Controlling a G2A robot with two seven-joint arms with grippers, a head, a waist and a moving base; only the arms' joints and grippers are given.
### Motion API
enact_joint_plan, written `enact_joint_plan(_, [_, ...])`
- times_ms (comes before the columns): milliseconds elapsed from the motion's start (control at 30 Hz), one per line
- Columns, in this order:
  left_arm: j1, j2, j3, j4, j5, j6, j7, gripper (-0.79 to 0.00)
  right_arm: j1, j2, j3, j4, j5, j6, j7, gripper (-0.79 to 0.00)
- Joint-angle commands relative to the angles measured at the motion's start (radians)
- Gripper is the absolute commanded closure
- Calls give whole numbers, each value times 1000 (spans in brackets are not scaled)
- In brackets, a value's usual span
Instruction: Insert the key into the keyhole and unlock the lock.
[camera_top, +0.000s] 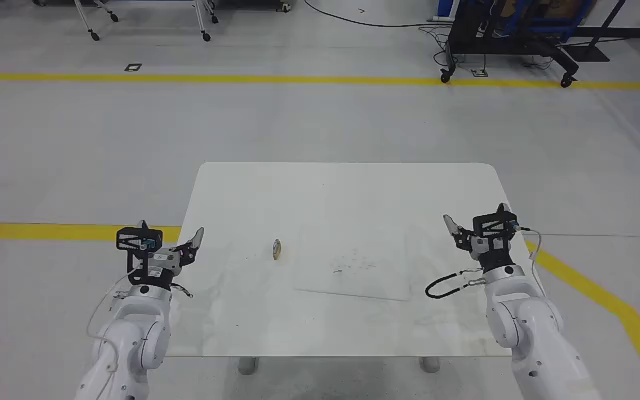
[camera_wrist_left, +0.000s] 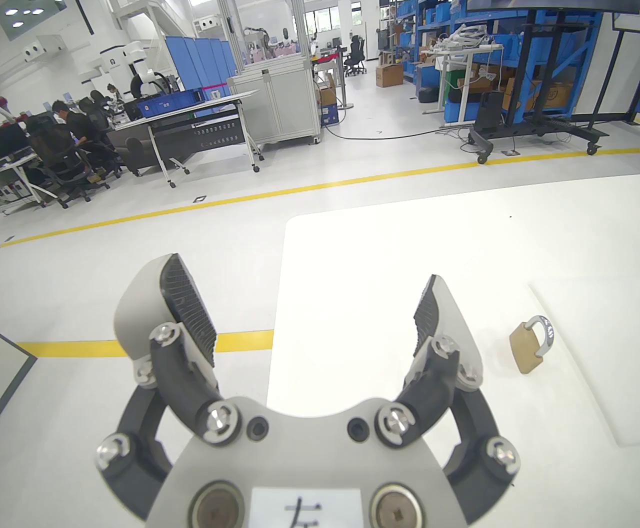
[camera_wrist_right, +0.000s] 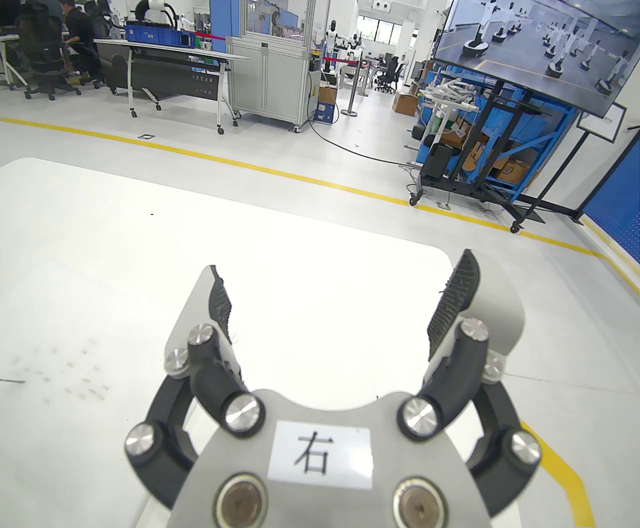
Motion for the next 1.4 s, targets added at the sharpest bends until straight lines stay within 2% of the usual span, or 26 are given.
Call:
enact_joint_plan(0, [0, 0, 0, 0, 0, 0, 0, -785, 0, 0, 0, 0, 0, 0, 0, -784])
enact_joint_plan(133, [0, 0, 0, 0, 0, 0, 0, -785, 3, 0, -2, -1, 1, -9, 2, -785])
enact_joint_plan(300, [0, 0, 0, 0, 0, 0, 0, -785, 79, 2, -81, 14, -87, -141, 44, -785])
enact_joint_plan(467, [0, 0, 0, 0, 0, 0, 0, -785, 227, 4, -191, 129, -127, -406, 53, -785])
enact_joint_plan(667, [0, 0, 0, 0, 0, 0, 0, -785, 377, 6, -291, 263, -213, -654, 0, -785])
enact_joint_plan(767, [0, 0, 0, 0, 0, 0, 0, -785, 440, 13, -324, 319, -259, -816, -55, -785])
enact_joint_plan(833, [0, 0, 0, 0, 0, 0, 0, -785, 489, 20, -359, 354, -307, -968, -126, -785])
enact_joint_plan(867, [0, 0, 0, 0, 0, 0, 0, -785, 514, 24, -384, 379, -339, -1012, -162, -785])
enact_joint_plan(933, [0, 0, 0, 0, 0, 0, 0, -785, 561, 35, -457, 443, -384, -1012, -234, -785])
enact_joint_plan(967, [0, 0, 0, 0, 0, 0, 0, -785, 588, 40, -495, 474, -403, -1012, -263, -693])
enact_joint_plan(1000, [0, 0, 0, 0, 0, 0, 0, -785, 615, 45, -533, 503, -422, -1012, -289, -496])
enact_joint_plan(1033, [0, 0, 0, 0, 0, 0, 0, -785, 642, 48, -567, 532, -443, -1012, -304, -446])
enact_joint_plan(1100, [0, 0, 0, 0, 0, 0, 0, -785, 690, 51, -641, 575, -471, -1012, -327, -425])
enact_joint_plan(1133, [0, 0, 0, 0, 0, 0, 0, -785, 714, 53, -676, 597, -477, -1012, -344, -446])
enact_joint_plan(1200, [0, 0, 0, 0, 0, 0, 0, -785, 759, 53, -741, 641, -481, -1012, -370, -403])
enact_joint_plan(1267, [0, 0, 0, 0, 0, 0, 0, -785, 800, 51, -793, 683, -474, -1012, -379, -419])
enact_joint_plan(1367, [0, 0, 0, 0, 0, 0, 0, -785, 850, 44, -859, 732, -446, -1012, -389, -369])
